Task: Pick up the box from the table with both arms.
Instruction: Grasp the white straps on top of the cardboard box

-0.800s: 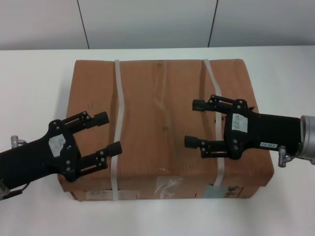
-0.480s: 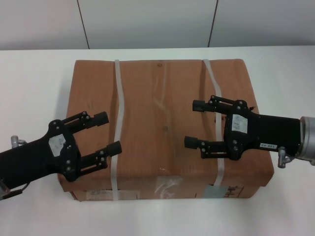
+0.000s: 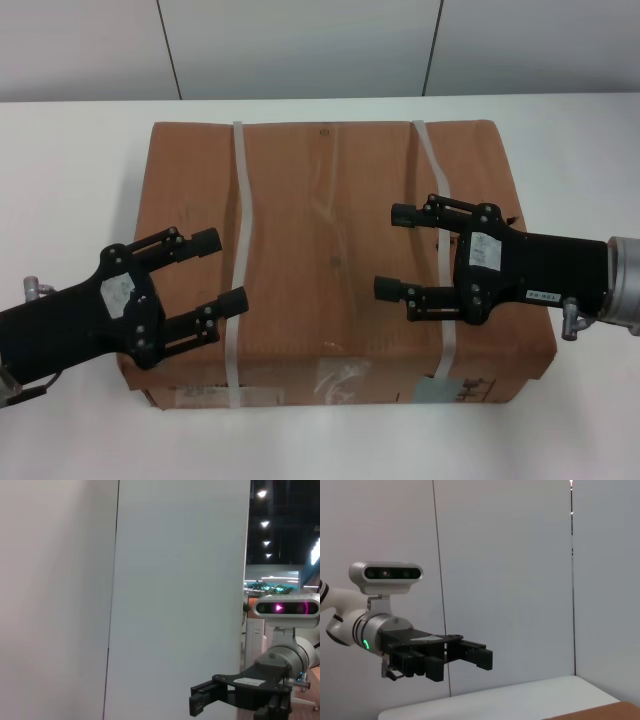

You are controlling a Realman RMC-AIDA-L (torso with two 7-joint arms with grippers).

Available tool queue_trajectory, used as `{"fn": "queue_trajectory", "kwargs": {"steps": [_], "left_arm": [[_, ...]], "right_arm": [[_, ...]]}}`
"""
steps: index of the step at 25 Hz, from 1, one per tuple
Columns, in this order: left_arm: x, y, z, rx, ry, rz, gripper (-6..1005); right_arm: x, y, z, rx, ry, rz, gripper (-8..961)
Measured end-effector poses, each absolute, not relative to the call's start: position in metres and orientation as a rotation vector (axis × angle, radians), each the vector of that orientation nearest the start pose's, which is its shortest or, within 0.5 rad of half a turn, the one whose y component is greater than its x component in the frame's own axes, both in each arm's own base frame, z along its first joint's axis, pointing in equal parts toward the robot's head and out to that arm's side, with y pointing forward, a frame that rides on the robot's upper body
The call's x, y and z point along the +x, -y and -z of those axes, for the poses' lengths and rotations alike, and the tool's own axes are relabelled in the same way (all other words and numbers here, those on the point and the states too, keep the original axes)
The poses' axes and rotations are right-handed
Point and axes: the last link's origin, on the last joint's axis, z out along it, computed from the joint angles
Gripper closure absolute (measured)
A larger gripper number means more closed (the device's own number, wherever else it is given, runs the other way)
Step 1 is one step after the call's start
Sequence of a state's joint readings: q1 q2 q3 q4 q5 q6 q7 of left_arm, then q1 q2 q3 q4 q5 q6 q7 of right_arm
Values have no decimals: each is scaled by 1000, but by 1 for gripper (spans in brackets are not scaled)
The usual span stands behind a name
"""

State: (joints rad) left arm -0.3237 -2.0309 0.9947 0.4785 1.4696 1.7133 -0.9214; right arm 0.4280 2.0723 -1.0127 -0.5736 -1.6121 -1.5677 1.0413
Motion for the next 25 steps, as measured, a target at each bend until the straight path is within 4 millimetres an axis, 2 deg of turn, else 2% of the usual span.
{"fn": "queue_trajectory", "kwargs": {"steps": [6, 9, 14, 18, 25], "left_arm": [[-276, -263, 2, -2578, 269, 1099, 291], [-279, -266, 3, -2564, 299, 1078, 291], [-290, -284, 6, -2508, 535, 986, 290], [-295, -295, 7, -2450, 607, 939, 290], [-297, -317, 17, -2392, 726, 875, 292]], "right_arm": [[250, -301, 24, -2711, -257, -915, 70], [253, -306, 24, -2649, -310, -926, 70], [276, -326, 24, -2420, -601, -895, 71], [289, -340, 24, -2321, -847, -834, 71], [294, -354, 27, -2227, -1085, -799, 71]]}}
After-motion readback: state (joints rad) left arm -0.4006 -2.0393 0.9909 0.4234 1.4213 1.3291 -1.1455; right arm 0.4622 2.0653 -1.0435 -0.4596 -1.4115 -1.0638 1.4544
